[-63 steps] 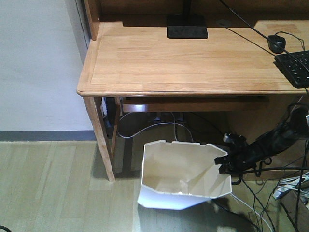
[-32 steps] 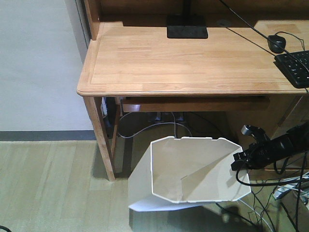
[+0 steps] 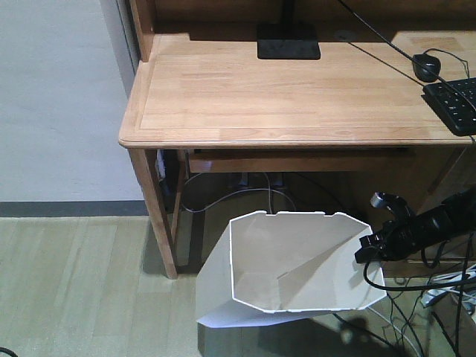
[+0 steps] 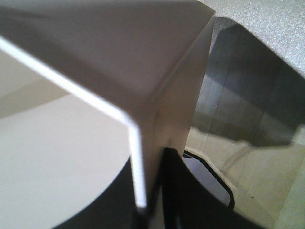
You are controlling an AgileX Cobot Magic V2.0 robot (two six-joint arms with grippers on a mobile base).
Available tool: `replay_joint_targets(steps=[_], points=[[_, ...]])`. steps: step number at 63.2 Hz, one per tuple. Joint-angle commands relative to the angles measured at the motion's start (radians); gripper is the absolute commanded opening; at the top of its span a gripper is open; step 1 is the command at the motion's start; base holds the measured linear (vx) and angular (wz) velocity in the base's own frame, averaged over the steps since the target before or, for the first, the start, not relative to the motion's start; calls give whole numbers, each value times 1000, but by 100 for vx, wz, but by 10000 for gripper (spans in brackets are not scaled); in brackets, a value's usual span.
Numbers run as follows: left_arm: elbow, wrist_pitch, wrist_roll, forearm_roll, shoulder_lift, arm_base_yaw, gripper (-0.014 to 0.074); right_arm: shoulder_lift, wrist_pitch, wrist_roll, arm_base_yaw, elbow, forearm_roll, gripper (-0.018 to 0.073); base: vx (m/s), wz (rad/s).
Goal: Move trash bin to bedside with robot
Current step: 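Lift the white bin slightly with the right gripper, away from the desk, then drive the base toward the bed, holding the bin in the right gripper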
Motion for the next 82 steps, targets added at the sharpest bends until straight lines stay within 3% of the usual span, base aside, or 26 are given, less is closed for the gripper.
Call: replay_joint_targets(steps=[1, 43, 82], points=[[12, -72, -14, -10, -7, 1, -6, -79, 231, 1, -7, -10, 79, -3, 0, 0], [12, -72, -14, -10, -7, 0, -6, -79, 231, 1, -7, -10, 79, -3, -2, 9], [12, -72, -14, -10, -7, 0, -6, -79, 231, 1, -7, -10, 75, -3, -10, 56]])
